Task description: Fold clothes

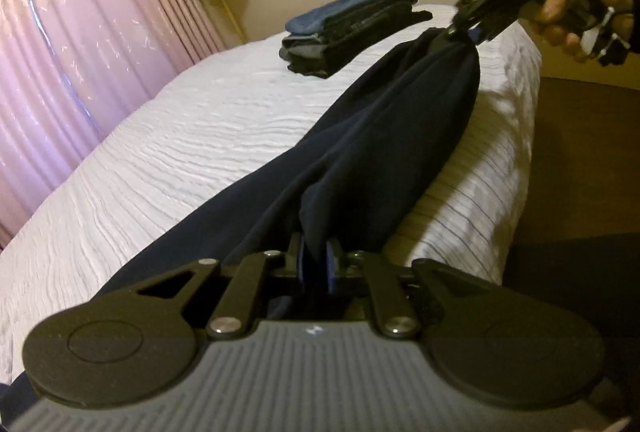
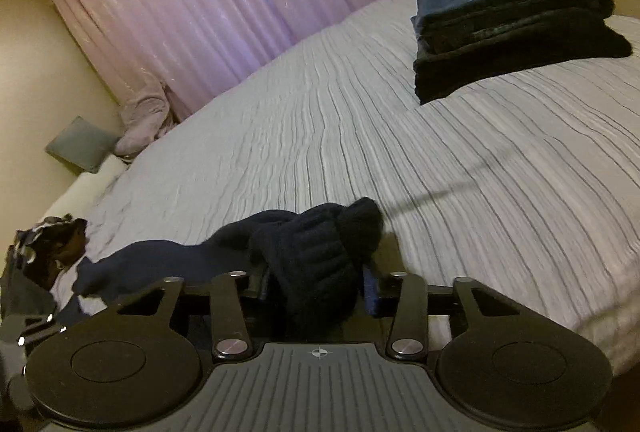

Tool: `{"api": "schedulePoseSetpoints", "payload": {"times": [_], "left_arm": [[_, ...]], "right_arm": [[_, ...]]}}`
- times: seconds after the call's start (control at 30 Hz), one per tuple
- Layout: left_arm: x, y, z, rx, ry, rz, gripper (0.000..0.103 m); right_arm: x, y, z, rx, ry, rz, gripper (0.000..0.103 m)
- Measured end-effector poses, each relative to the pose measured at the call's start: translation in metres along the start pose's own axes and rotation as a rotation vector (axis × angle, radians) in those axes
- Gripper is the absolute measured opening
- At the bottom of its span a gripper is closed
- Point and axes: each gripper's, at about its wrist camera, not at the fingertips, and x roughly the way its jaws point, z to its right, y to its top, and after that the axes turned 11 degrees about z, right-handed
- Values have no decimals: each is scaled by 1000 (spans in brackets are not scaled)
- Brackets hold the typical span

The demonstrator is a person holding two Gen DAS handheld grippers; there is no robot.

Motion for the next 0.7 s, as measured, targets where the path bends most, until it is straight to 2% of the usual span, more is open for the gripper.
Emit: {"api": "schedulePoseSetpoints", "payload": {"times": [0.07, 0.13, 0.2, 0.3, 0.4, 0.47, 0.53, 0.6, 0.7], "left_arm": [[-11, -3, -10, -12, -9, -1, 24], [-26, -10, -20, -30, -12, 8, 39], [-38, -18, -37, -58, -6, 12, 39], [-43, -23, -68, -66, 42, -12, 40], [-31, -26, -101, -49, 86, -60, 44], [-11, -29, -126, -64, 92, -104, 56], [12, -33, -150, -81, 96, -146, 80], [35, -39, -172, -99, 101, -185, 87], [66, -48, -205, -132, 91, -232, 90]], "right_arm": [[-12, 4, 1, -17, -12, 32, 53], [-23, 13, 5, -15, -26, 81, 60], [-26, 27, 2, -33, -58, 116, 60], [-13, 51, -7, -91, -31, 116, 60], [21, 66, -18, -150, -1, 65, 60], [45, 73, -22, -189, 12, 17, 60], [66, 75, -19, -213, 6, -34, 60], [86, 75, -12, -224, 2, -99, 61], [108, 70, 4, -215, 8, -205, 61]]}}
